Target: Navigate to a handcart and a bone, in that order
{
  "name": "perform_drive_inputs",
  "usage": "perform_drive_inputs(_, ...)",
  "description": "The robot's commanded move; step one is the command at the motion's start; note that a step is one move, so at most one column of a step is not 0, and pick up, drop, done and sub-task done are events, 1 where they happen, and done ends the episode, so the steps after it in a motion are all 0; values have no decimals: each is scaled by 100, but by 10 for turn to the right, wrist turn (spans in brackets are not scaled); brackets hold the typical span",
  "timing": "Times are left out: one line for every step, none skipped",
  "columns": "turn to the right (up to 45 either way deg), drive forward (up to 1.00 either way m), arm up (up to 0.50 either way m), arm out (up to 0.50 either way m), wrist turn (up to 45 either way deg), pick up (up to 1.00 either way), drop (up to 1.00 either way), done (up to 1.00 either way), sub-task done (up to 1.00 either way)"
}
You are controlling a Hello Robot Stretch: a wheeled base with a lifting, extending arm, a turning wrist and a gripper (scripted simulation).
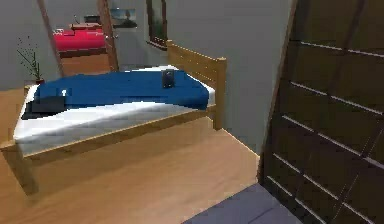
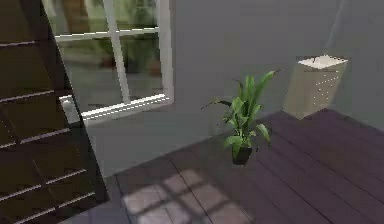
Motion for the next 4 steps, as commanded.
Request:
perform_drive_inputs(-390,0,0,0,0,0,0,0,0)
perform_drive_inputs(0,100,0,0,0,0,0,0,0)
perform_drive_inputs(-60,0,0,0,0,0,0,0,0)
perform_drive_inputs(0,50,0,0,0,0,0,0,0)
